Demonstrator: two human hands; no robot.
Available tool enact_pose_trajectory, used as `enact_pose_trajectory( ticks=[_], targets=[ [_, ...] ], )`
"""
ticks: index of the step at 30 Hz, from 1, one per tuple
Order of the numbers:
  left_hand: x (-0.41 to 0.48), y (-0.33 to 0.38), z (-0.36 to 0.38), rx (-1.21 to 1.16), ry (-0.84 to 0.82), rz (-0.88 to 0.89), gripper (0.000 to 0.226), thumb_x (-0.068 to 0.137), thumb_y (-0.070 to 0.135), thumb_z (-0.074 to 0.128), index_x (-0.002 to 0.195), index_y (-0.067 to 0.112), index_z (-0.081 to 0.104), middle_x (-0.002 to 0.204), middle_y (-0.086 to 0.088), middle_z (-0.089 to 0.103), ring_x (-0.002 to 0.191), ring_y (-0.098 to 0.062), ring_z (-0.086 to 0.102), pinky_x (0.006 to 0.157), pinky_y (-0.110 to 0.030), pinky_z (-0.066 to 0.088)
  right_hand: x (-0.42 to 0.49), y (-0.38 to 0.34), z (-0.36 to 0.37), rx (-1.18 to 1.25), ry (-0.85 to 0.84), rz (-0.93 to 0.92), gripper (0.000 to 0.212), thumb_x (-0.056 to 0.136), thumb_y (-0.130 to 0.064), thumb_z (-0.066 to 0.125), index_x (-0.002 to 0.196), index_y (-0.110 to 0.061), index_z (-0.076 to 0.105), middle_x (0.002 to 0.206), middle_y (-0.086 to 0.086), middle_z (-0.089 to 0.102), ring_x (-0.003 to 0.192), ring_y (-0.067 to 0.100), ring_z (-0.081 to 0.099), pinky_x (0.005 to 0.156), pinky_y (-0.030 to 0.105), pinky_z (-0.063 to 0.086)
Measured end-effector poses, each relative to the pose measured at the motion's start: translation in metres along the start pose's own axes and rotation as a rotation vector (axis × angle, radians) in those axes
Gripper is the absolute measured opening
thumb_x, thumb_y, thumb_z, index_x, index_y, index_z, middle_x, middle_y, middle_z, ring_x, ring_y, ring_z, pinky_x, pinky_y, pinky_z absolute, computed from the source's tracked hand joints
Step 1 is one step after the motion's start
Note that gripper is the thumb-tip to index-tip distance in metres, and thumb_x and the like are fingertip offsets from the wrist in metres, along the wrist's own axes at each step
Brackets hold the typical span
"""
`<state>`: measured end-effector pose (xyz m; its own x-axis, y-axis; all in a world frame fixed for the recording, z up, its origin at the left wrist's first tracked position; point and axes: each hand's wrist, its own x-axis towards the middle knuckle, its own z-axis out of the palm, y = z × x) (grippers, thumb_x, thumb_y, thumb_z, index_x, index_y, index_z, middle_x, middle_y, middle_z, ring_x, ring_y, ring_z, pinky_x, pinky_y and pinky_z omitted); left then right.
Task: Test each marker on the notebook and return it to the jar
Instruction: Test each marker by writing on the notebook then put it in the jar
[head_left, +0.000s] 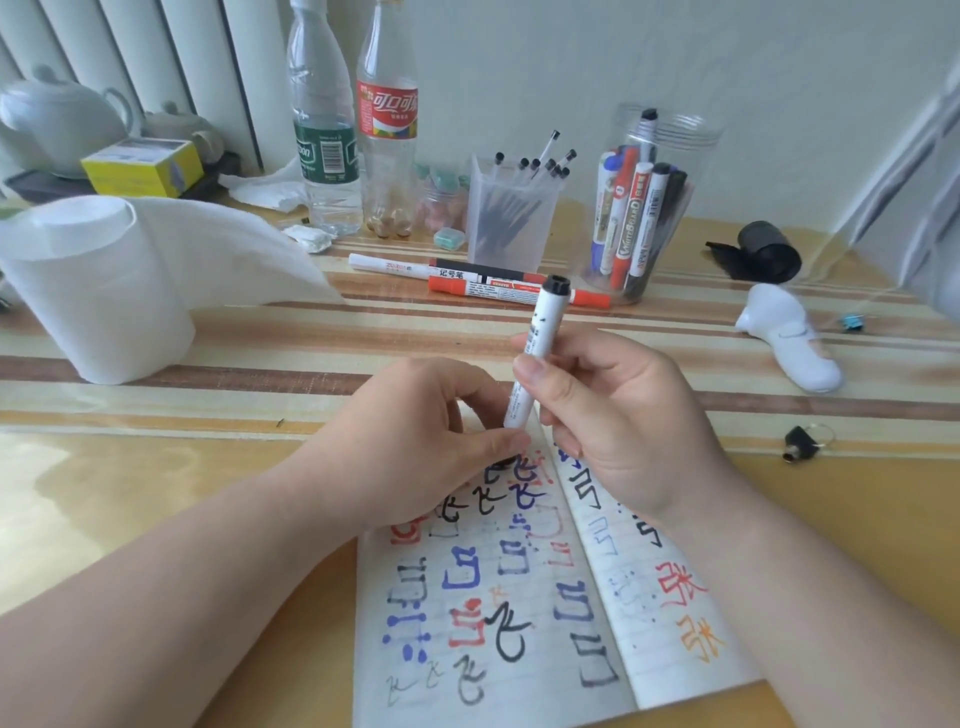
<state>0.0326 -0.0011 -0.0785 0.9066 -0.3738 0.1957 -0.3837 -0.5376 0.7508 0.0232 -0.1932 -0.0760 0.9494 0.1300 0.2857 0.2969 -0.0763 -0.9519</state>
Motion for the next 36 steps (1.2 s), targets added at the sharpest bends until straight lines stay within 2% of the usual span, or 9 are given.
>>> enact_pose_trajectory(
  ticks=[4, 7, 9, 13, 17, 22, 25, 28, 36],
  targets=[
    [-0.001, 0.000, 0.000, 0.007, -0.001, 0.057, 0.009, 0.085, 0.047, 0.076, 0.080, 0.041, 0.071, 0.068, 0.021, 0.066, 0.053, -0.004, 0.058, 0.052, -0.012, 0.042, -0.001, -0.002, 0.000, -0.118, 0.035, -0.104, 0.008, 0.089, -0.028, 0.073, 0.089, -0.021, 0.077, 0.063, -0.013, 0.060, 0.056, 0.004, 0.051, 0.060, 0.015, 0.041],
    [-0.001, -0.001, 0.001, -0.171, 0.063, 0.094, 0.023, 0.087, 0.052, 0.066, 0.110, 0.046, 0.065, 0.088, 0.017, 0.068, 0.066, -0.011, 0.066, 0.062, -0.028, 0.057, -0.003, -0.006, 0.001, -0.185, 0.079, -0.178, 0.007, 0.089, -0.024, 0.073, 0.096, -0.021, 0.075, 0.073, -0.004, 0.068, 0.062, 0.011, 0.058, 0.061, 0.029, 0.048],
    [-0.002, 0.000, 0.002, -0.335, 0.118, 0.082, 0.039, 0.086, 0.054, 0.059, 0.124, 0.046, 0.057, 0.096, 0.011, 0.067, 0.069, -0.020, 0.071, 0.061, -0.045, 0.062, -0.005, -0.010, 0.002, -0.241, 0.112, -0.238, 0.024, 0.089, -0.018, 0.073, 0.110, -0.030, 0.070, 0.082, 0.003, 0.071, 0.073, 0.022, 0.065, 0.070, 0.044, 0.056],
    [-0.003, 0.000, 0.005, -0.328, 0.172, 0.083, 0.037, 0.091, 0.065, 0.056, 0.124, 0.052, 0.050, 0.096, 0.012, 0.066, 0.066, -0.020, 0.073, 0.053, -0.037, 0.061, -0.005, -0.021, -0.002, -0.342, 0.158, -0.307, 0.073, 0.087, -0.008, 0.075, 0.142, -0.048, 0.046, 0.086, 0.000, 0.068, 0.072, 0.019, 0.065, 0.068, 0.029, 0.056],
    [-0.003, 0.000, 0.006, -0.278, 0.200, 0.072, 0.030, 0.089, 0.059, 0.059, 0.118, 0.056, 0.049, 0.096, 0.013, 0.066, 0.064, -0.017, 0.072, 0.053, -0.036, 0.061, 0.005, -0.039, -0.006, -0.524, 0.186, -0.370, 0.046, 0.089, -0.011, 0.073, 0.131, -0.029, 0.065, 0.084, -0.007, 0.067, 0.071, 0.015, 0.066, 0.067, 0.036, 0.059],
    [-0.003, 0.001, 0.009, -0.152, 0.176, 0.064, 0.024, 0.091, 0.050, 0.062, 0.111, 0.054, 0.051, 0.098, 0.025, 0.064, 0.070, -0.005, 0.066, 0.063, -0.033, 0.057, 0.044, -0.073, -0.023, -0.441, 0.307, -0.388, 0.024, 0.092, -0.018, 0.070, 0.114, -0.028, 0.068, 0.076, 0.003, 0.071, 0.067, 0.026, 0.072, 0.059, 0.043, 0.060],
    [-0.001, -0.001, 0.011, -0.066, 0.136, 0.090, 0.018, 0.088, 0.053, 0.057, 0.105, 0.049, 0.056, 0.100, 0.030, 0.063, 0.082, -0.004, 0.063, 0.065, -0.024, 0.050, 0.084, -0.096, -0.047, -0.428, 0.489, -0.482, 0.020, 0.091, -0.014, 0.069, 0.106, -0.028, 0.063, 0.067, 0.001, 0.071, 0.058, 0.024, 0.072, 0.053, 0.041, 0.059],
    [0.000, -0.001, 0.010, -0.020, 0.110, 0.117, 0.013, 0.087, 0.051, 0.057, 0.100, 0.048, 0.057, 0.100, 0.031, 0.062, 0.080, -0.002, 0.063, 0.061, -0.017, 0.045, 0.125, -0.106, -0.074, -0.519, 0.654, -0.527, 0.019, 0.090, -0.023, 0.067, 0.106, -0.032, 0.062, 0.074, -0.002, 0.073, 0.065, 0.022, 0.074, 0.064, 0.049, 0.062],
    [0.000, -0.005, 0.010, 0.021, 0.057, 0.141, 0.011, 0.091, 0.051, 0.058, 0.101, 0.054, 0.053, 0.101, 0.034, 0.060, 0.083, -0.002, 0.062, 0.063, -0.021, 0.048, 0.181, -0.100, -0.108, -0.624, 0.776, -0.524, 0.014, 0.086, -0.032, 0.063, 0.090, -0.044, 0.059, 0.076, -0.004, 0.071, 0.069, 0.024, 0.072, 0.068, 0.048, 0.060]
  ],
)
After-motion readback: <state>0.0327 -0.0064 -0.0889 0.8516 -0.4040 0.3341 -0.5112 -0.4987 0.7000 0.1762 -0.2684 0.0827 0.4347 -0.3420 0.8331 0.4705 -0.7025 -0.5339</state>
